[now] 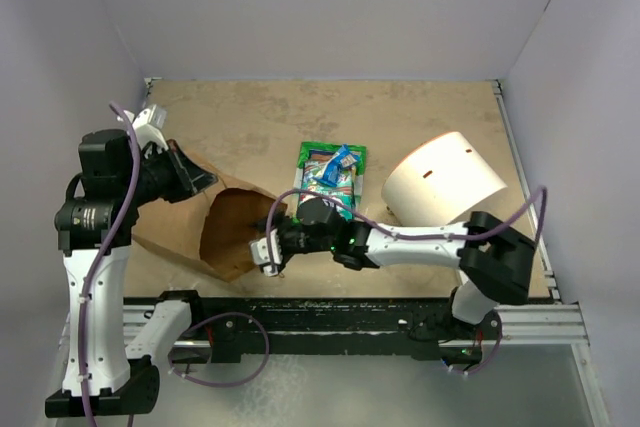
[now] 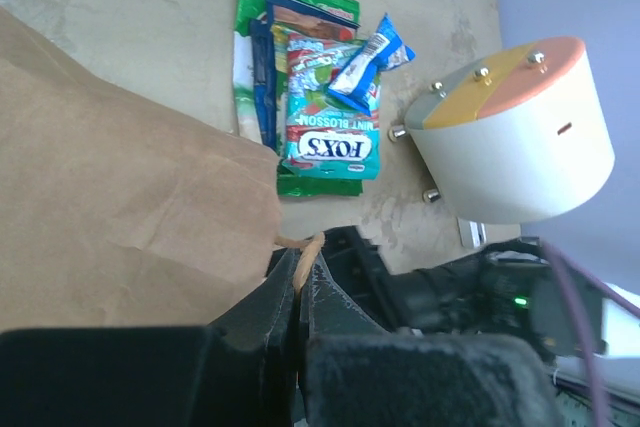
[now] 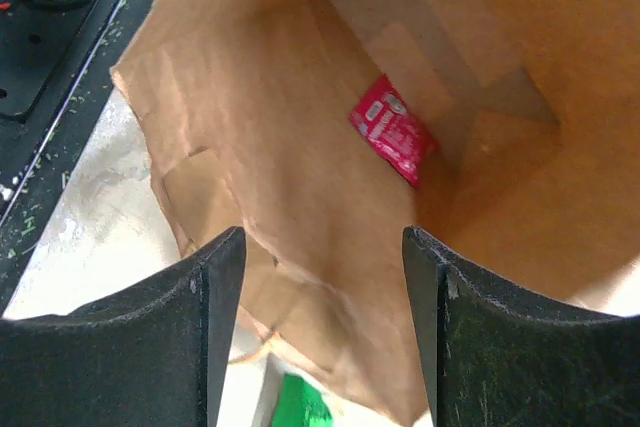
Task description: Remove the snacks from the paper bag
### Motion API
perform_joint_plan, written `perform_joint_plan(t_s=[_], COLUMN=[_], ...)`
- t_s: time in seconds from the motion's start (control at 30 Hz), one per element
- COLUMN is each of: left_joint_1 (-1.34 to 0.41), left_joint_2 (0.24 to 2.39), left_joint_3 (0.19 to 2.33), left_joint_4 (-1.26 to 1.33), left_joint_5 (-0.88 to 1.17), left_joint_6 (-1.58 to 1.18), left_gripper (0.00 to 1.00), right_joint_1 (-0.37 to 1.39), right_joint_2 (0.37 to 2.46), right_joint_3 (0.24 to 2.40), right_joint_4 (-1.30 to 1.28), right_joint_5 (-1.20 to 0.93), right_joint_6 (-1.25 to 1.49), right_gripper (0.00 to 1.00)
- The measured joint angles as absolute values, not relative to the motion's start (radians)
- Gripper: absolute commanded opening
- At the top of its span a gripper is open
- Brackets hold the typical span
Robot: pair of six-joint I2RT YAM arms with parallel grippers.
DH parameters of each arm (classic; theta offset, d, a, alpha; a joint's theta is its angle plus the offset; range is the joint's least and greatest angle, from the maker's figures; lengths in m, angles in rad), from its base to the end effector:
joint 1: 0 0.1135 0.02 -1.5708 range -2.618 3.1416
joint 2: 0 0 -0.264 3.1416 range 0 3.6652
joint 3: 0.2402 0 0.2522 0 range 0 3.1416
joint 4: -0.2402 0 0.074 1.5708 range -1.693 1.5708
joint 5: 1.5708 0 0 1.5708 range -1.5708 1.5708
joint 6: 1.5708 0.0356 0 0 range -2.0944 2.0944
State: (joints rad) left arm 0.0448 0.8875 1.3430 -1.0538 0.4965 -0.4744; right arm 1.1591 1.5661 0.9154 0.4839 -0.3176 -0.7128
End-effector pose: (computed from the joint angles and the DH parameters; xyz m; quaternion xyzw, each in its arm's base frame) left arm 0.1345 -0.0109 0.4206 -0.1090 0.8577 -0.3088 0.3963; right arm 0.1324 0.3310 0.2590 -0.6676 0.3649 0.2589 0.5951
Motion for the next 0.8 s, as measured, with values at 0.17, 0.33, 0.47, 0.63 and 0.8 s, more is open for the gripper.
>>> perform_joint_plan(t_s=[0.17,0.33,0.47,0.63,0.8], left_joint_1=[0.045,0.045,0.045,0.045,0.045], left_joint_2=[0.865,0.837,0.817,0.814,0.827], left_joint_3=[1.343,1.341,1.336,1.352,1.392], left_joint_4=[-1.055,-1.066,-1.089,-1.104,-1.112], left_joint_5=[0.561,0.591,0.595,0.601,0.612], left_joint_6=[-0.444,-0.427,-0.425,-0.422,-0.415], left_gripper=[0.00,0.00,0.00,0.00,0.00], right_joint_1=[1.184,1.199,1.213,1.224,1.226], right_joint_2=[1.731,1.875,1.970,2.075,2.162], right_joint_3=[0.984,1.068,1.140,1.198,1.241], right_joint_4=[0.557,0.698,0.779,0.890,0.961], right_joint_5=[-0.331,-0.252,-0.183,-0.098,-0.065], right_joint_6=[-0.737,-0.684,-0.621,-0.533,-0.490], right_gripper=[0.67,0.68,0.68,0.69,0.69])
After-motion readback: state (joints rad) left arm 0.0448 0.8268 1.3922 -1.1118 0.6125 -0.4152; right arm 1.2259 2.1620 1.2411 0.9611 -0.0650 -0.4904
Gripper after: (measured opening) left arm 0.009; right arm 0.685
